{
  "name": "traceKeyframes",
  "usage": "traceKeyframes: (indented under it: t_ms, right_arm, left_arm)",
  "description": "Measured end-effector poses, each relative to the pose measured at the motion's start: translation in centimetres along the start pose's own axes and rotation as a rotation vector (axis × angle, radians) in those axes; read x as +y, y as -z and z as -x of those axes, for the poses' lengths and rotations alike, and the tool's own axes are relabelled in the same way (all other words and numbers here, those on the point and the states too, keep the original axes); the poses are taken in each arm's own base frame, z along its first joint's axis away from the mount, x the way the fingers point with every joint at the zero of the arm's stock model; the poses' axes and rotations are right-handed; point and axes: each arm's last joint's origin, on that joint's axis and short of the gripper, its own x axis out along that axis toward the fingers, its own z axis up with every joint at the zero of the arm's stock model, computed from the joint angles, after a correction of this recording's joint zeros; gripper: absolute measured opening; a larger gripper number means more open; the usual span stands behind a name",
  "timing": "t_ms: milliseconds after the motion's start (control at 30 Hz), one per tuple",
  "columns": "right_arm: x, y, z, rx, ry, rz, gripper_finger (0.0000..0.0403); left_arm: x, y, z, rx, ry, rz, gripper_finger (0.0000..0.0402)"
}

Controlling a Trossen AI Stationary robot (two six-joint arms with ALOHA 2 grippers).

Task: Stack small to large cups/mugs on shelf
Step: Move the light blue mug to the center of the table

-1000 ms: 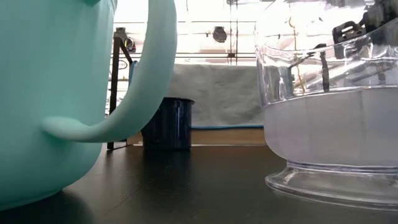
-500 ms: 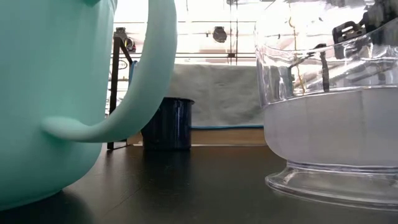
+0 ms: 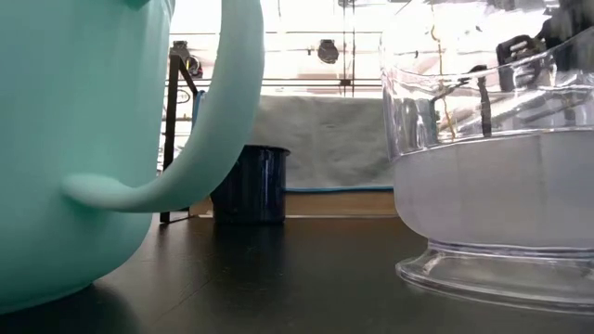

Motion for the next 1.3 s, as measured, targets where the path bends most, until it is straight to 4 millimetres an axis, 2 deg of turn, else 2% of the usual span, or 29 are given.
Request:
traceKeyframes:
  t_ms: [100,333,533,633,967,1133,1300]
  right_arm:
    - [0.0,0.5,-0.1,0.016,0.001,-0.002,0.0]
    - [0.0,0.5,-0.1,-0.007,0.001,0.006,0.0]
    - [0.0,0.4,-0.1,-0.016,0.004,-0.011,0.0]
    - [0.0,0.4,-0.1,-0.022,0.004,-0.02,0.0]
    - [0.0,0.2,-0.1,-0.036,0.005,-0.018,0.0]
    - [0.0,0.2,-0.1,-0.036,0.005,-0.017,0.0]
    - [0.0,0.2,-0.1,-0.036,0.005,-0.013,0.0]
  left_arm:
    - [-0.1,-1.2,-0.5,0.003,0.004,-0.009,0.0021]
    - [0.0,-2.7,-2.3,0.053,0.024,-0.01,0.0021]
    - [-1.0,-5.6,-4.5,-0.093,0.186,-0.082,0.0021]
    - [-1.6,-6.6,-5.4,-0.097,0.231,-0.101,0.0021]
    - [-2.0,-6.7,-7.7,0.021,0.219,-0.096,0.0021]
    - [-2.1,-6.8,-8.3,-0.007,0.145,-0.058,0.0021]
    - [-2.7,-7.1,-9.2,-0.046,0.171,-0.035,0.0021]
